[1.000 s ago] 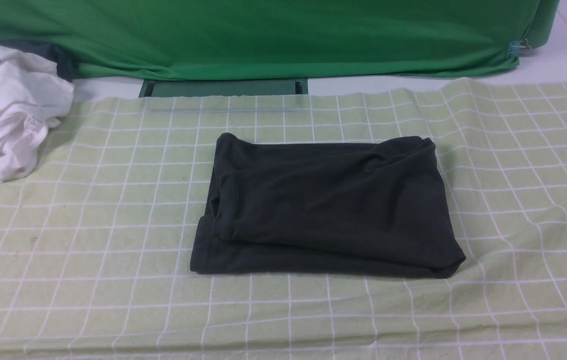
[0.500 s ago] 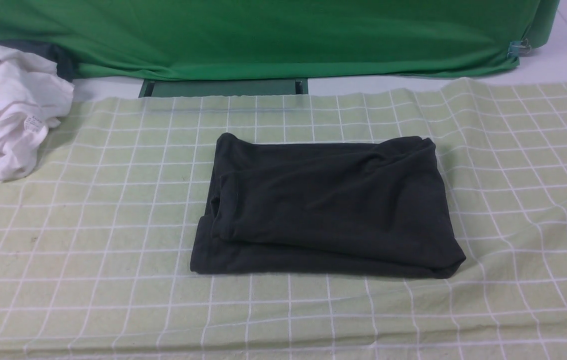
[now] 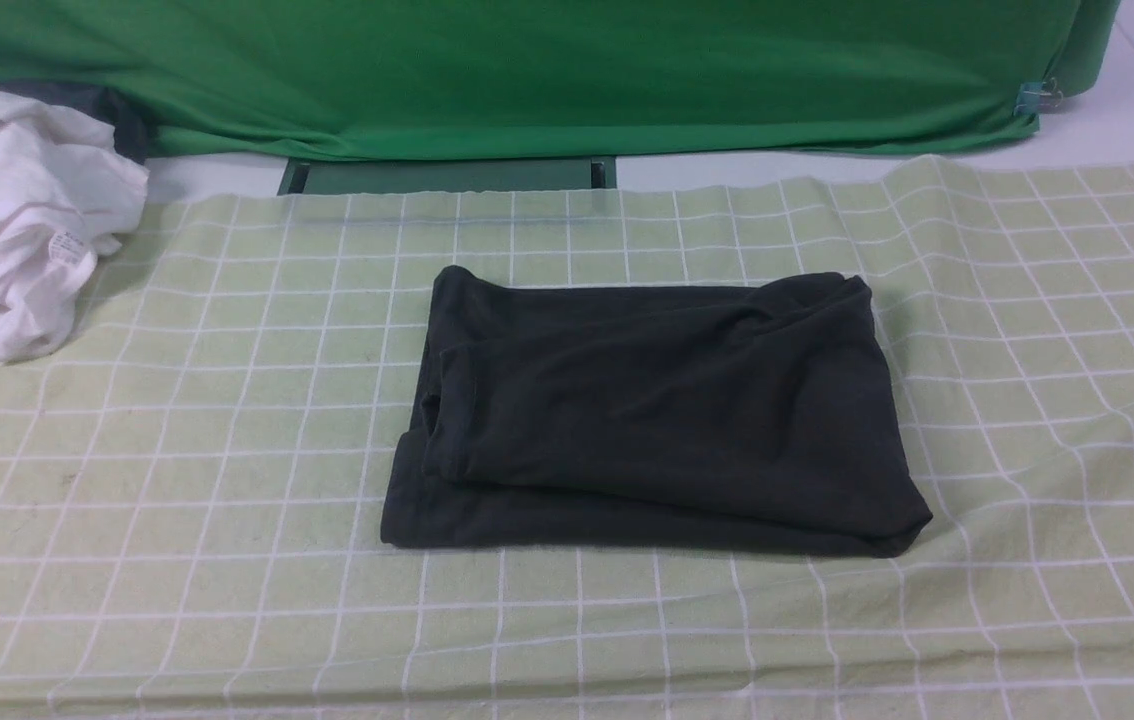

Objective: Fold a long-sleeved shirt over a green coffee tablecloth.

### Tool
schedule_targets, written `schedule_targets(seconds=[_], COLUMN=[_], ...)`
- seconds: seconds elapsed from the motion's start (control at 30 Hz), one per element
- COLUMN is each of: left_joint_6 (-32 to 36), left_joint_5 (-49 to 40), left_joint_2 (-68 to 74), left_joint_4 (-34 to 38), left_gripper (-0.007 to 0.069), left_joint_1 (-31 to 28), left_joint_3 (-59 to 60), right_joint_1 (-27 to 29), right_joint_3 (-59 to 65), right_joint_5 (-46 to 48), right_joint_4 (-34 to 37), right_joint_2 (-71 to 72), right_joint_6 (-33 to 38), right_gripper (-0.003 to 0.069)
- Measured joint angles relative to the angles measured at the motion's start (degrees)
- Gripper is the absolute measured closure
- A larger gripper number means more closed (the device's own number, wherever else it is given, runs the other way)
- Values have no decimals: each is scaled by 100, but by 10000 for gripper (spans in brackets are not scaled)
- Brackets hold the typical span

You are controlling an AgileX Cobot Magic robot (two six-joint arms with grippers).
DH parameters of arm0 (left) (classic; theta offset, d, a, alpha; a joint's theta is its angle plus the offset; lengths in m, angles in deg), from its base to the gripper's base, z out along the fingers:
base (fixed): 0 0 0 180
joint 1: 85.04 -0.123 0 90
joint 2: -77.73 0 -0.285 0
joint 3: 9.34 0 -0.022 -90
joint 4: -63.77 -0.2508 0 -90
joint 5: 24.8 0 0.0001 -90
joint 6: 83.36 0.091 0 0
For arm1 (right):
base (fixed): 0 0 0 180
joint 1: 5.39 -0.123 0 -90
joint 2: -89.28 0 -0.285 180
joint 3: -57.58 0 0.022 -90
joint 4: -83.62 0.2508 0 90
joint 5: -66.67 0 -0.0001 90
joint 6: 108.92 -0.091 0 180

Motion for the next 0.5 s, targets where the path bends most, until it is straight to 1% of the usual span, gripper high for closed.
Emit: schedule_targets(seconds=[0.13,0.17,0.23,0.4,0.43,0.47,0.5], left_joint_6=[0,0,0,4,4,4,17], left_joint_5=[0,0,0,0,0,0,0], left_joint_2=[0,0,0,0,0,0,0], left_joint_4=[0,0,0,0,0,0,0], left_gripper=[583,583,583,583,583,583,583], left_joint_1=[0,0,0,0,0,0,0], left_joint_3=[0,0,0,0,0,0,0], right_joint_1=[6,65,176,1047,1080,1325,1431], right_joint_3=[296,480,690,1774,1818,2111,2184], right_joint_5=[-46,-51,-51,-51,-51,12,119], right_joint_4=[-13,-17,-20,-24,-24,-27,-27], right_joint_2=[90,196,317,800,818,990,1085], right_joint_6=[338,564,697,880,883,878,878], right_gripper=[419,419,419,419,419,419,419])
